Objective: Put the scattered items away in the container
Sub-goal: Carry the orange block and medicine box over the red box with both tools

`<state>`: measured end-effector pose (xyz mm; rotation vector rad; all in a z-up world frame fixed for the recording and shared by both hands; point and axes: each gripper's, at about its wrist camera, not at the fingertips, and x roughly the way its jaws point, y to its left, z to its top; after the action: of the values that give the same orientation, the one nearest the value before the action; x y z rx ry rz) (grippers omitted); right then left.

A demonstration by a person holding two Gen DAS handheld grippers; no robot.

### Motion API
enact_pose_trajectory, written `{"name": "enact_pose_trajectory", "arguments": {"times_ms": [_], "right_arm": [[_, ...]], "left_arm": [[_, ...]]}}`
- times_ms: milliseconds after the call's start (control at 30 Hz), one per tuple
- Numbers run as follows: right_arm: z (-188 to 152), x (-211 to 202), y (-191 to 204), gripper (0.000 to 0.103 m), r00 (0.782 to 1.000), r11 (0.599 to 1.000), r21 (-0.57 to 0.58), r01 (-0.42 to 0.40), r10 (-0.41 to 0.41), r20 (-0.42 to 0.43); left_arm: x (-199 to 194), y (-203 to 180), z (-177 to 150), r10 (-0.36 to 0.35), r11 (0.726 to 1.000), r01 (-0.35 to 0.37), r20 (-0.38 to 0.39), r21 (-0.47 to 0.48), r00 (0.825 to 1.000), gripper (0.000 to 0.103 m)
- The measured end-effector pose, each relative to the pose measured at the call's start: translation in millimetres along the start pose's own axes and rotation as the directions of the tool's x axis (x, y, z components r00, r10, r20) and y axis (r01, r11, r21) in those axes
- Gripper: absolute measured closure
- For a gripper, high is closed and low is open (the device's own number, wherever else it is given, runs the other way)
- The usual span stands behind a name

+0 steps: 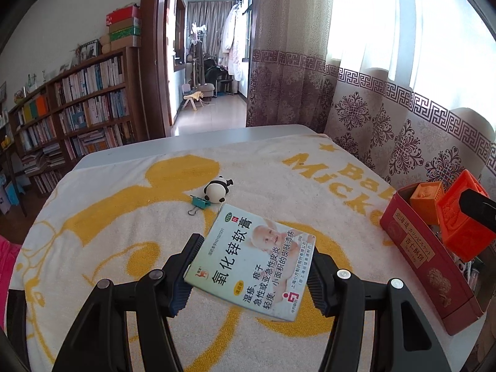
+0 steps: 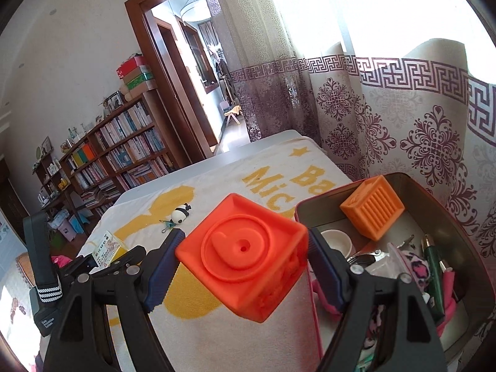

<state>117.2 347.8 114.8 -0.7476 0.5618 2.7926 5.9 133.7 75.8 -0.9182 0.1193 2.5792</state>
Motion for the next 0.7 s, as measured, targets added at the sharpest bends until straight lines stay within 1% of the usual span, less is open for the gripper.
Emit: {"name": "enact_pose_trajectory", "arguments": {"times_ms": [167,400,533,633,700], "right_arm": [[2,-27,-28,0.021,0.998,0.999,0.018,0.047,-0.048,0.043],[-3,-62,-79,0.021,0.986,0.986,0.077,0.146,-0.152,0.076],[-6,-77,-105,0.021,0.976,0.973,0.128,0.189,-0.201,0.083],[-8,-83,-117,0.021,0.974,0.969,0.150,0.195,-0.210,0.085],[-9,-84,-119,0.021,0.973,0.968,0.153,0.198,-0.213,0.087]], "left_arm": [[-5,-25,2,-0.035,0.999,0.034,0.011,0.032,0.999,0.040],[-11,-66,9,-0.144,0.988,0.143,0.010,0.061,0.989,0.040],[-10,-95,11,-0.220,0.972,0.221,-0.010,0.078,0.975,0.040],[-11,-119,12,-0.275,0.956,0.276,-0.028,0.099,0.961,0.040],[-12,-134,12,-0.314,0.942,0.317,-0.043,0.111,0.948,0.040]]}}
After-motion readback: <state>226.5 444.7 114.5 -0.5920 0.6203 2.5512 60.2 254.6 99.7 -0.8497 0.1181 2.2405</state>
